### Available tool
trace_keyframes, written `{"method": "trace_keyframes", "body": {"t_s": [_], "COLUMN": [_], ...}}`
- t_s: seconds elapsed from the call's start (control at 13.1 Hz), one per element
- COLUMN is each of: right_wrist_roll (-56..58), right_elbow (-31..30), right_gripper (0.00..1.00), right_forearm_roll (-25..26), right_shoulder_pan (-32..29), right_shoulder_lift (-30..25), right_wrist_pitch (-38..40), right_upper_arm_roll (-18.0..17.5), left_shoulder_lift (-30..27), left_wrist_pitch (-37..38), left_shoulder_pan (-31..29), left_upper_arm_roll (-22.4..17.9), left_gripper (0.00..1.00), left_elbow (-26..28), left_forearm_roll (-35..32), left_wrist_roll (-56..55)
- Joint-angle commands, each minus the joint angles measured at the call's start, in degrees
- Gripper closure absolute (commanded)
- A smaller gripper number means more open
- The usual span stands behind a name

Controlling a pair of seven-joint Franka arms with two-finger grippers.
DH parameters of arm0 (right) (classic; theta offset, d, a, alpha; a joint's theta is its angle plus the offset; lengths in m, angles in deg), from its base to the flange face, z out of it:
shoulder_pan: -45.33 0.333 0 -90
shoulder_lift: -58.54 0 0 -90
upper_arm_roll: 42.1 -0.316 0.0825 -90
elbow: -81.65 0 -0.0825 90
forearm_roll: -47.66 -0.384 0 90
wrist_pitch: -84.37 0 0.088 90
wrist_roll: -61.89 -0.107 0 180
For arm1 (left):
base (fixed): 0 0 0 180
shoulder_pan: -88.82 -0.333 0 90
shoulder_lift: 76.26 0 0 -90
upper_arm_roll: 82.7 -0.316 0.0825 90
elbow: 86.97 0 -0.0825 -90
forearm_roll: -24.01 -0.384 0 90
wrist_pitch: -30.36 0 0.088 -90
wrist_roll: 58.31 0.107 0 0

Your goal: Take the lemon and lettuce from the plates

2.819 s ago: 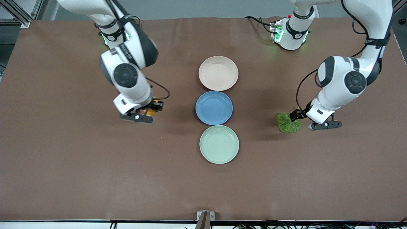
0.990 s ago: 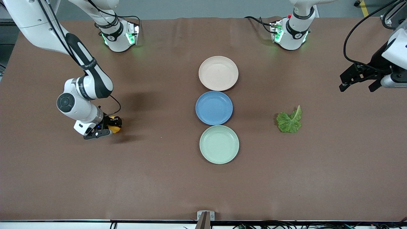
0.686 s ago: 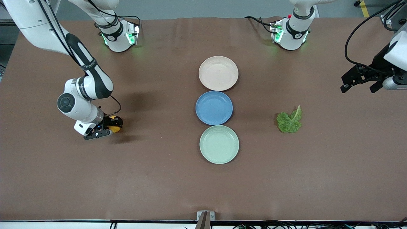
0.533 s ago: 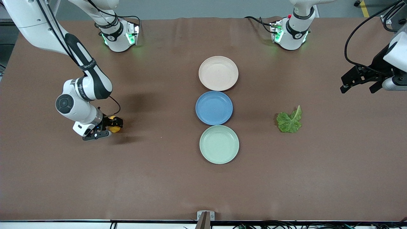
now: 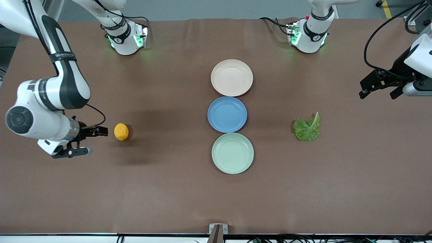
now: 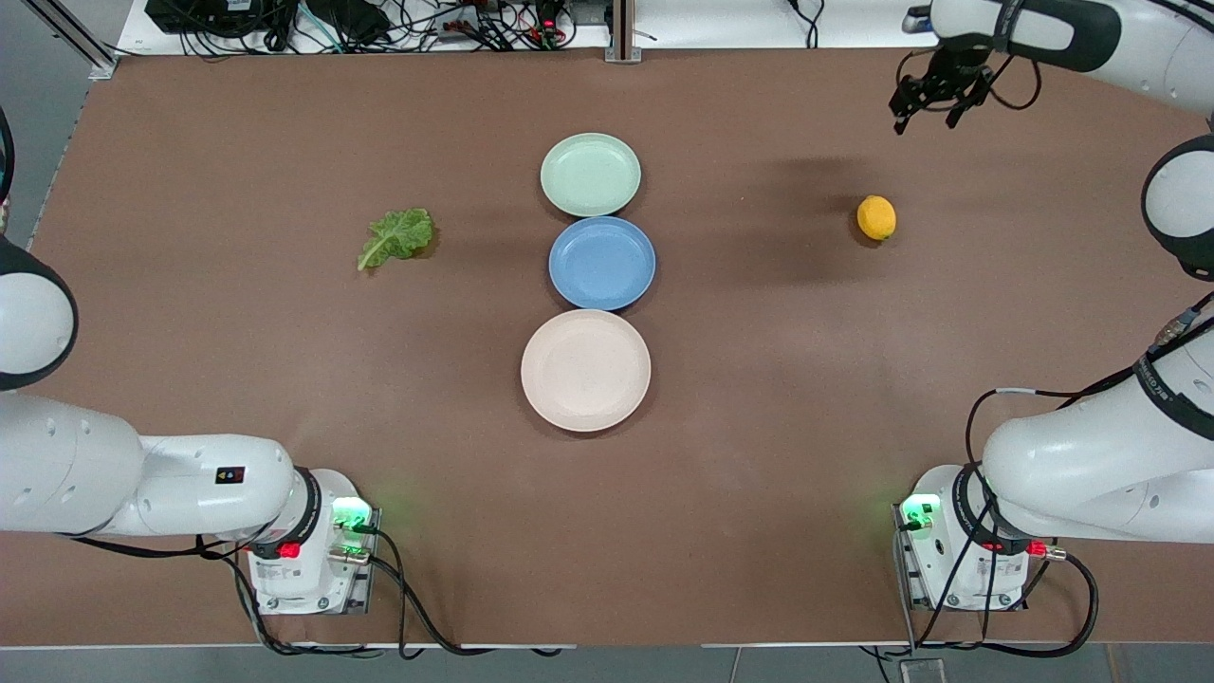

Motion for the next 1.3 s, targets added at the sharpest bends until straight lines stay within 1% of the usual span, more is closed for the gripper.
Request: {"method": "trace_keyframes", "body": {"t_s": [0.0,0.3,0.38,0.61,1.07,1.22], "right_wrist_roll": [-0.55,-0.20,-0.29,-0.20,-0.46,-0.20], "right_elbow": [4.04,15.37,16.96,20.30,20.93,20.41], "right_gripper": [0.00,0.00,0.00,0.00,0.00,0.00], "right_forearm_roll": [1.66,1.58,1.49,2.01,-0.35,-2.72], "right_shoulder_pan": [-1.59,-2.83,-3.09,-3.62,-4.06,-4.32], "right_shoulder_lift": [-0.95,-1.39,-1.39,-0.95,-1.65,-2.88], "right_wrist_pitch": [5.74,20.15,22.10,23.95,25.01,26.33], "right_upper_arm_roll": [-0.32,-0.32,-0.32,-0.32,-0.84,-0.67], "left_shoulder_lift": [0.61,0.53,0.53,0.53,0.53,0.61], "left_wrist_pitch": [1.16,1.16,1.16,1.16,1.16,1.16], "left_shoulder_pan": [2.24,1.63,1.54,1.63,1.63,1.54], "left_upper_arm_roll": [-2.11,-2.02,-2.11,-2.11,-2.11,-2.11], "left_gripper": [0.00,0.00,0.00,0.00,0.00,0.00], "left_elbow": [-1.68,-1.67,-1.68,-1.68,-1.68,-1.68], "left_forearm_roll": [0.63,0.72,0.81,0.81,0.81,0.81], "left_wrist_roll": [-0.09,-0.01,0.43,0.35,0.43,0.43]}}
